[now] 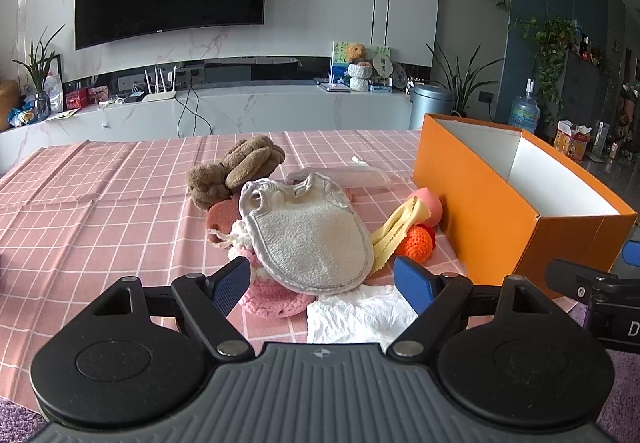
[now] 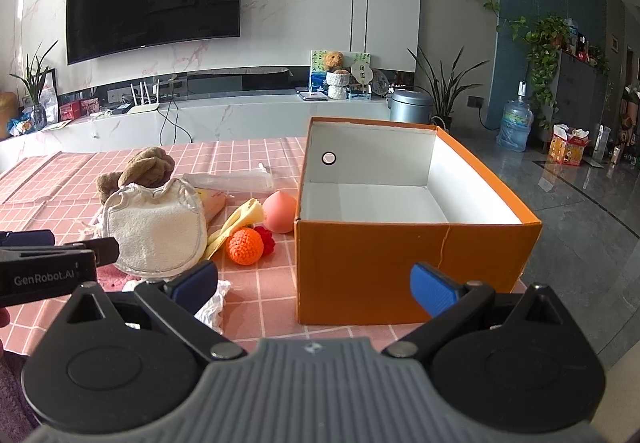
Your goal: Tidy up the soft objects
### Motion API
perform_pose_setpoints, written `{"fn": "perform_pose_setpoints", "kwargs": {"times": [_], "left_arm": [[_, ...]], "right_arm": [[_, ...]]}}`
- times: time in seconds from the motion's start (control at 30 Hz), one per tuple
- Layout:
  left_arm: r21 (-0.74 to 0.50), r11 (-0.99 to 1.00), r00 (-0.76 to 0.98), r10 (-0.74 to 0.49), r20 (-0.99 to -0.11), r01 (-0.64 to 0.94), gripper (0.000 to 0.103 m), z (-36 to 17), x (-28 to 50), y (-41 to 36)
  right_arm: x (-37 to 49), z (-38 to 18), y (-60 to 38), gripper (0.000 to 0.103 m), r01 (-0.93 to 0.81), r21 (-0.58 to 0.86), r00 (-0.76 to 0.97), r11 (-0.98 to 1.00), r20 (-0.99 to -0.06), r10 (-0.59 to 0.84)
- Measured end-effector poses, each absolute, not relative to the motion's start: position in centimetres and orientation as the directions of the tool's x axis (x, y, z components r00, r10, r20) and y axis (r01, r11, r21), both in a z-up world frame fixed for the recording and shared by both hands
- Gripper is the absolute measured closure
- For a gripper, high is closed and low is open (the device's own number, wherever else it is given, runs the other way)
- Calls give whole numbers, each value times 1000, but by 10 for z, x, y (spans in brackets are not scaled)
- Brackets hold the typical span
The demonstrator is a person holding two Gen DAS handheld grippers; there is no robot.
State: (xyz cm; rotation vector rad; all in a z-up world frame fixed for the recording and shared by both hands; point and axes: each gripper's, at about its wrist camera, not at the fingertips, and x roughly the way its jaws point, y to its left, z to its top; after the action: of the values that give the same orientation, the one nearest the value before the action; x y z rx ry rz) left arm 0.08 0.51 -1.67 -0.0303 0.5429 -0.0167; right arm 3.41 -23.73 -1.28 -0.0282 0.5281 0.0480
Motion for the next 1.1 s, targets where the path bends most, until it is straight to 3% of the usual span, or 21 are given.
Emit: {"fn": "perform_pose_setpoints", "kwargs": {"times": [0.4, 1.1], "left_arm": [[-123, 992, 839, -84, -537, 21, 12, -14, 0, 22], [-149, 988, 774, -71, -629, -30, 21, -36, 23, 55]], "right_arm": [[35, -13, -217, 3, -221, -11, 853, 975, -488, 188], [92, -61, -156, 3, -467, -1, 668, 884, -655, 352]]}}
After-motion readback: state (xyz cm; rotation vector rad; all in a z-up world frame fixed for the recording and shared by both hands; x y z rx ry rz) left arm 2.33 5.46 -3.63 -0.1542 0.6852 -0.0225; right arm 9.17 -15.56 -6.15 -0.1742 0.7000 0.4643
